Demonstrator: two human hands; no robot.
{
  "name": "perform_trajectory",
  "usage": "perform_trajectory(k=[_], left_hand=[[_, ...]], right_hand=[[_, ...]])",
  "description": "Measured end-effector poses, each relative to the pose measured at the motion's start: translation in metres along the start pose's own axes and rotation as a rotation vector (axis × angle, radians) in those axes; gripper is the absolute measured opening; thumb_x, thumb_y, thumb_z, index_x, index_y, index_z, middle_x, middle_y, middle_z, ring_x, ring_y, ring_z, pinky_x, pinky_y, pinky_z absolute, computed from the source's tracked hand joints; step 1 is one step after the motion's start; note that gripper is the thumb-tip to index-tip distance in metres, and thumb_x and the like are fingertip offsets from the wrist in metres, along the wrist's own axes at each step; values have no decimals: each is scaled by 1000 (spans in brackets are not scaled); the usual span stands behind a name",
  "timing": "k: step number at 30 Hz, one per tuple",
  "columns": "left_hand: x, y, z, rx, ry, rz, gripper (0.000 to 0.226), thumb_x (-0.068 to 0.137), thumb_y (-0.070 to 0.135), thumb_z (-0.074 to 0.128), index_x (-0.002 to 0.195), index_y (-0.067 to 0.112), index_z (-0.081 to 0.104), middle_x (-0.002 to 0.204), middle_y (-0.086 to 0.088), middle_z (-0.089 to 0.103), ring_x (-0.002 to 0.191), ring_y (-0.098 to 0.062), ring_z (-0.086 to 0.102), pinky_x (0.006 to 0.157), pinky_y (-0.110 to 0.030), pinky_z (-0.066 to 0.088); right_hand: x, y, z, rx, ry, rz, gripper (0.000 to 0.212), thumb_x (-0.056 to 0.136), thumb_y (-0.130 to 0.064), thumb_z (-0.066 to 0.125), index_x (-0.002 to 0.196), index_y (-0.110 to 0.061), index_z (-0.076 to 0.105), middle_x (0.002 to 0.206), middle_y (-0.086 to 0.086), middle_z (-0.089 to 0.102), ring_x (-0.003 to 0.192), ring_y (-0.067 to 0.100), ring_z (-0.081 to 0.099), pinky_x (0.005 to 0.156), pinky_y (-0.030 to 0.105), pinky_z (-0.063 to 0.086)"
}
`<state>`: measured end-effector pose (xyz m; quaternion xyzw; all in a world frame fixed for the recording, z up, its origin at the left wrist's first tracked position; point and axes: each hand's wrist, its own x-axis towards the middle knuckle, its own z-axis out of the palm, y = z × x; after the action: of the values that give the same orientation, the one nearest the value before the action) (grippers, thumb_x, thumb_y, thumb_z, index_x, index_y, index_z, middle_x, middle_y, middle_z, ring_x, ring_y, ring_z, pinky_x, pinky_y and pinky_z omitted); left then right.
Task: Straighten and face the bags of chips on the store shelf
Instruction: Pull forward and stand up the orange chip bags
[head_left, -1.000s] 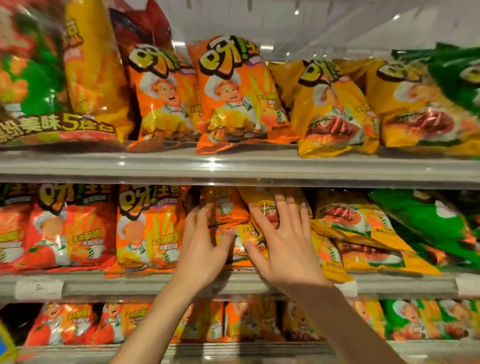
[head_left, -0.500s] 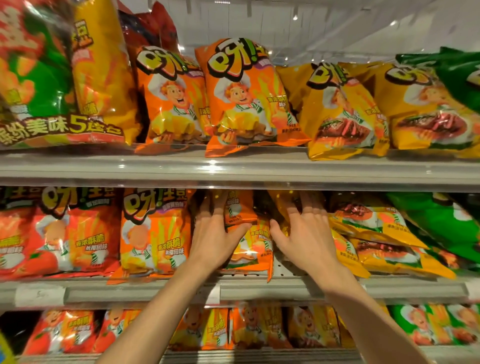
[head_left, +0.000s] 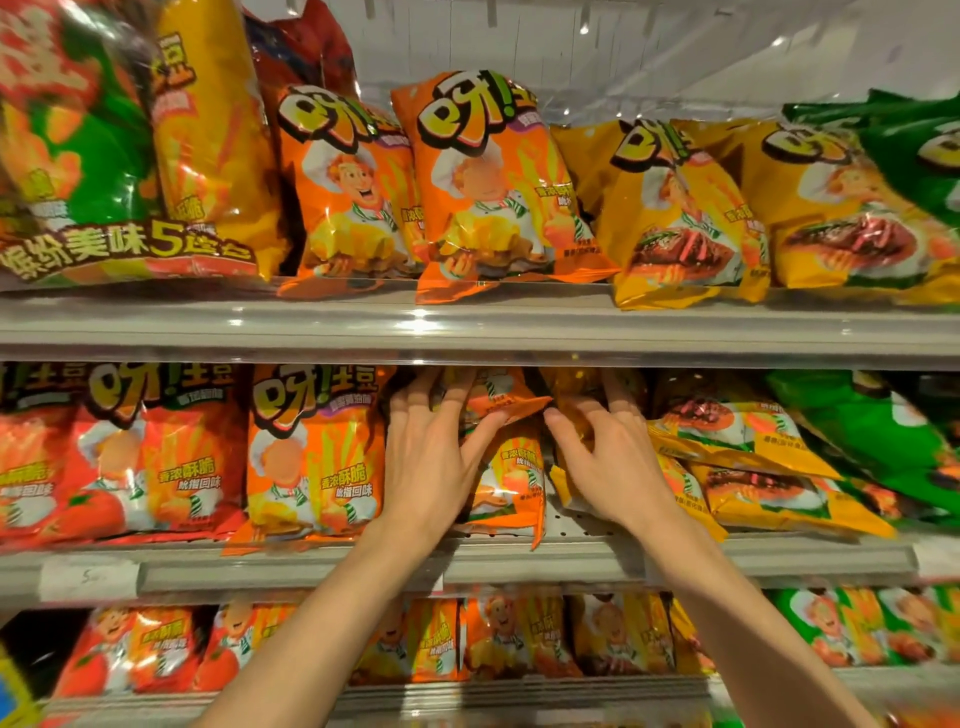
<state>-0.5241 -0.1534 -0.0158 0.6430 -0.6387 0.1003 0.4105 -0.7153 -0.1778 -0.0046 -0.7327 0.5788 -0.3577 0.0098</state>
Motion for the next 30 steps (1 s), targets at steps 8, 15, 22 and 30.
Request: perform_trajectory(k=[8, 15, 22, 30], left_hand=[[-21, -9, -16, -49, 157, 172, 61, 92, 61, 58, 134, 16, 60, 125, -16, 53, 115, -32, 47, 91, -40, 45], [-27, -17, -22, -547, 1, -78, 56, 95, 55, 50, 143, 27, 51, 130, 16, 51, 128, -4, 43, 112, -32, 37], [-11, -26, -30, -636, -172, -343, 70, 93, 57, 58, 151, 22, 39, 147, 5, 49, 135, -15, 47, 114, -43, 39], [4, -20, -34, -827, -198, -483, 84, 77, 58, 76, 146, 26, 39, 128, 3, 61, 117, -16, 59, 102, -38, 49]], right_hand=[[-3, -17, -6, 204, -57, 7, 81, 97, -64, 4, 117, -20, 69, 124, 18, 62, 126, 32, 45, 111, 46, 28], [-11, -41, -4, 51, -62, 4, 69, 88, -73, 45, 128, -20, 65, 130, 11, 59, 128, 27, 43, 114, 42, 28], [-24, -35, 3, 218, 18, -1, 53, 91, -63, 50, 115, -19, 67, 122, -3, 57, 124, 15, 44, 104, 32, 36], [-25, -28, -8, 288, 42, -27, 49, 89, -66, 47, 104, -25, 70, 108, -11, 55, 112, 7, 47, 92, 26, 37]])
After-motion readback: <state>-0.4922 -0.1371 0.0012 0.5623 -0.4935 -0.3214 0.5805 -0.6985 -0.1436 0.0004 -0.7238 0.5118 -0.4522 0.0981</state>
